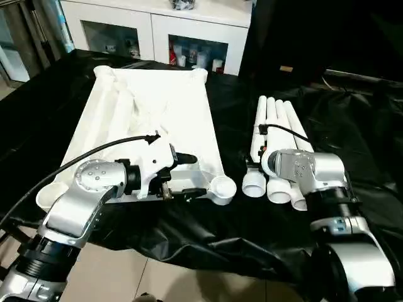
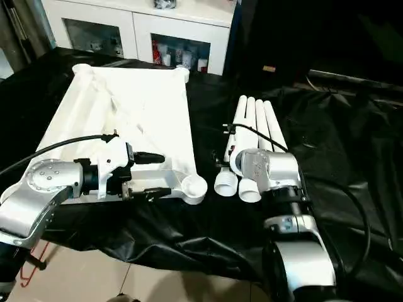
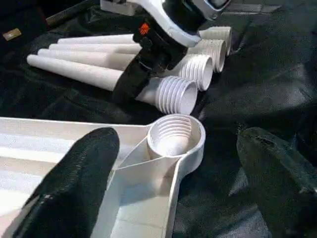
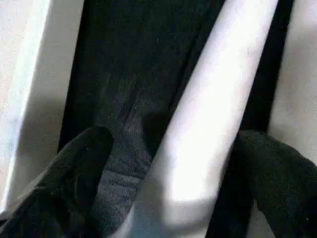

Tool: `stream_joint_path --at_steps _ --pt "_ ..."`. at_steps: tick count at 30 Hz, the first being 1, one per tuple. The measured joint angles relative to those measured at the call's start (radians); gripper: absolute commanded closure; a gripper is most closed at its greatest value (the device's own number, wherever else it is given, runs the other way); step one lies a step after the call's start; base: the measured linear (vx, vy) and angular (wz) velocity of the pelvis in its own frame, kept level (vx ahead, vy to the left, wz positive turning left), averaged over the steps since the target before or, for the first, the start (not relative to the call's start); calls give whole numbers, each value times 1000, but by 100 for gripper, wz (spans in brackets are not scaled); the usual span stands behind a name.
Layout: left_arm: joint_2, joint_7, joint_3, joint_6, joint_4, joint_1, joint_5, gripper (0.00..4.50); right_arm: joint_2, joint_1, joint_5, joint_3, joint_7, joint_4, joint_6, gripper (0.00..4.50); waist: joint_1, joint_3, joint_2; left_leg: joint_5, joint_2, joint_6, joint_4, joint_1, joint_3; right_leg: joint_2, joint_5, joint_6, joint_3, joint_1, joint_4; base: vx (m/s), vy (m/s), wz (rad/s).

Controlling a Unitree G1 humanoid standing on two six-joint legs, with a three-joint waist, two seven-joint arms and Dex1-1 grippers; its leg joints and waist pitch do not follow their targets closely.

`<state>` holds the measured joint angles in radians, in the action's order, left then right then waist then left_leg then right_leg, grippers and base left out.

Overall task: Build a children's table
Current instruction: Pick table leg

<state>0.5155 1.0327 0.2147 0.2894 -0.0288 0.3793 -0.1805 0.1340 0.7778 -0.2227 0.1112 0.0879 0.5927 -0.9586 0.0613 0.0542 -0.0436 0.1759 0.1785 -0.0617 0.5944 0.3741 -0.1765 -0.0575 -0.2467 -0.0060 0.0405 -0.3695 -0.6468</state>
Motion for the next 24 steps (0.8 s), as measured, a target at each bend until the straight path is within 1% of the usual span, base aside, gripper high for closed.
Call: stream_joint_path --at_steps 3,4,5,7,9,10,11,13,16,17,20,24 --pt "1 0 0 9 -10 -1 -1 0 1 16 1 0 4 40 -1 37 0 0 -1 0 0 0 0 0 0 0 0 0 0 0 0 0 0 0" --pt "2 0 0 11 -17 -2 -1 0 2 22 2 0 5 54 0 70 0 0 -1 0 0 0 0 0 0 0 0 0 0 0 0 0 0 0" --pt "3 0 1 13 -24 -4 -1 0 3 31 2 0 6 73 0 80 0 0 -1 0 0 0 0 0 0 0 0 0 0 0 0 0 0 0" --pt "5 0 1 18 -33 -9 -3 0 7 50 3 0 6 112 2 82 0 0 -1 0 0 0 0 0 0 0 0 0 0 0 0 0 0 0" --pt "7 1 1 22 -35 -15 -3 0 9 54 5 1 6 133 8 114 1 0 -1 0 0 0 0 0 0 0 0 0 0 0 0 0 0 0" --pt "7 1 2 26 -35 -15 -3 0 10 54 5 1 6 141 9 123 1 0 -1 0 0 0 0 0 0 0 0 0 0 0 0 0 0 0" --pt "8 1 2 30 -35 -15 -3 0 10 57 5 3 6 156 10 123 1 0 -1 0 0 0 0 0 0 0 0 0 0 0 0 0 0 0" --pt "9 1 2 31 -35 -15 -3 0 10 58 4 10 6 162 11 145 0 0 -1 0 0 0 0 0 0 0 0 0 0 0 0 0 0 0" --pt "11 3 2 36 -38 -15 -3 0 11 76 3 22 0 191 16 170 0 0 -1 0 0 0 0 0 0 0 0 0 0 0 0 0 0 0" --pt "12 4 3 38 -38 -15 -3 0 11 83 2 29 -5 202 24 189 0 0 -1 0 0 0 0 0 0 0 0 0 0 0 0 0 0 0" --pt "15 7 5 39 -41 -15 -3 0 12 85 1 41 -12 209 31 199 1 0 -1 0 0 0 0 0 0 0 0 0 0 0 0 0 0 0" --pt "16 8 7 42 -42 -15 -3 0 14 92 -7 69 -25 226 37 244 1 0 -1 0 0 0 0 0 0 0 0 0 0 0 0 0 0 0"
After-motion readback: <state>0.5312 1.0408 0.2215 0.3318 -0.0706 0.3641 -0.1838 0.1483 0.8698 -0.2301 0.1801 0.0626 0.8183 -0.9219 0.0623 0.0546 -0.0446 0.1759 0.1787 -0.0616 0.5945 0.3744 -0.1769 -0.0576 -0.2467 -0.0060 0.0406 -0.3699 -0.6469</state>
